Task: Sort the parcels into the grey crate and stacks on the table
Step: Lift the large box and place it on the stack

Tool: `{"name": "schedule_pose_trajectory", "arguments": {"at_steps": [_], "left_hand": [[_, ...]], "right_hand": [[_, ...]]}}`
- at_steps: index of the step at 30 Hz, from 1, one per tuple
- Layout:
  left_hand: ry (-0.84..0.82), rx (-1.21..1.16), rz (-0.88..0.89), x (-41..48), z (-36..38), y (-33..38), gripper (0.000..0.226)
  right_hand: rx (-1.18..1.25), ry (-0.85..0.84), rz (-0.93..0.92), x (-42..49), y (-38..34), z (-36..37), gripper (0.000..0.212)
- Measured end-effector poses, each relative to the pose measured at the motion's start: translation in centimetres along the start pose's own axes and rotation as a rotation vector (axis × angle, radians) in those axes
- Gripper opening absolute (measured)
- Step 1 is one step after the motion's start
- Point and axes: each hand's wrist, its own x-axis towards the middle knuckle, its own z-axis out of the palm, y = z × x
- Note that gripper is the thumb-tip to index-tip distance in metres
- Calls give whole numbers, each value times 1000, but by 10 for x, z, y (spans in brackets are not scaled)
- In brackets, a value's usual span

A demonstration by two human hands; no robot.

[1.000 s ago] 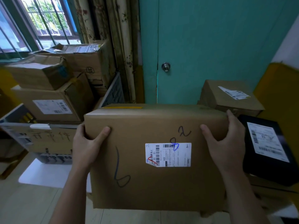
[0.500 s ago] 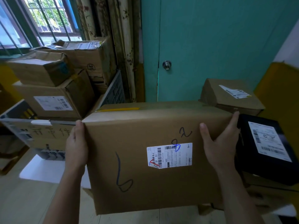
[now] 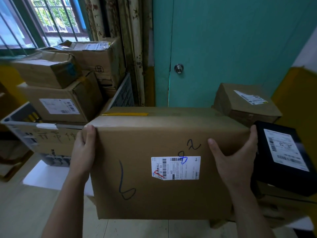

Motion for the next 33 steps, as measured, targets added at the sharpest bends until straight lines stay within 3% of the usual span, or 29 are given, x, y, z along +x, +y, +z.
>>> {"name": "schedule_pose_trajectory", "arguments": {"at_steps": [6, 11, 15, 26, 33], "left_hand": [[43, 95, 28, 2, -2, 8, 66], [-98, 140, -8, 8, -9, 8, 96], [-69, 147, 23, 12, -4, 9, 89], [-65, 283, 35, 34, 19, 6, 92], [-245, 471, -32, 25, 24, -19, 84]], "right_hand": [[-18, 75, -7, 4, -12, -1, 111], [-35, 41, 18, 16, -13, 4, 96], [-168, -66, -23, 29, -14, 11, 86], [-668, -424, 91, 45, -14, 38, 104], [-691, -526, 163, 31, 9, 41, 102]]}}
